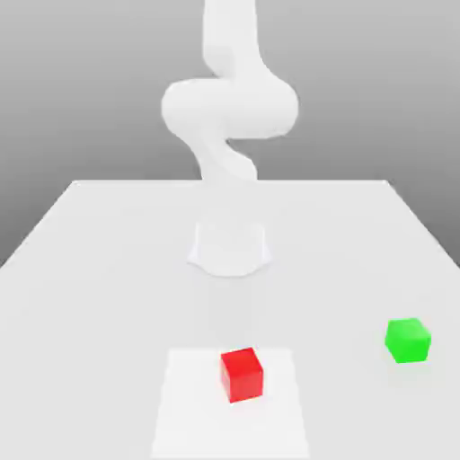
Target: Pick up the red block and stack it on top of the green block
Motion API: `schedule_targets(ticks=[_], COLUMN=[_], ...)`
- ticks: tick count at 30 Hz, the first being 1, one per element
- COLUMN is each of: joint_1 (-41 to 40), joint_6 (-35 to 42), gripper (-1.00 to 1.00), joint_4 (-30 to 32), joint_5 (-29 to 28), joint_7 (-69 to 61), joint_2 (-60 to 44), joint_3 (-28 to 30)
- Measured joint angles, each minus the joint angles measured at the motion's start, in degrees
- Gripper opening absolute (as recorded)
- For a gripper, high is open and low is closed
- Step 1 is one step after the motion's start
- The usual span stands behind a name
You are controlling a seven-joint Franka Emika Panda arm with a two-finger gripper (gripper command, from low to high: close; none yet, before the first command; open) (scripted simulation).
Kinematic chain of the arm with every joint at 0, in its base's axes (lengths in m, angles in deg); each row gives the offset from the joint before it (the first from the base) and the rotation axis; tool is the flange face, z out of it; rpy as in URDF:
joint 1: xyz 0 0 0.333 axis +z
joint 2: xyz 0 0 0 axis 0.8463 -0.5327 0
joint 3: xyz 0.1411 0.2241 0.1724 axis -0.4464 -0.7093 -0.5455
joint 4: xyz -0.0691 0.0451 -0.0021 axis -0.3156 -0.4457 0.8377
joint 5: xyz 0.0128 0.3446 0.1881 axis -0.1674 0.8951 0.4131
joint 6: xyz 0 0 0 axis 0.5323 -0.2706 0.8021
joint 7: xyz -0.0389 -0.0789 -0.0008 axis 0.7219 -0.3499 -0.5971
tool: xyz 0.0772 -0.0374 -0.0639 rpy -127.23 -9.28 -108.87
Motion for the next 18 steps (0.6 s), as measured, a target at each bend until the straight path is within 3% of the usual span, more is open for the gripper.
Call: schedule_targets(ticks=[12,18], joint_1=[0.7,1.9], joint_6=[-15.4,-23.0], gripper=[0.0,0.0], joint_4=[15.2,22.6], joint_5=[-3.5,-0.7], joint_7=[-6.0,-12.2], joint_2=[-26.0,-38.3], joint_3=[0.0,0.3])
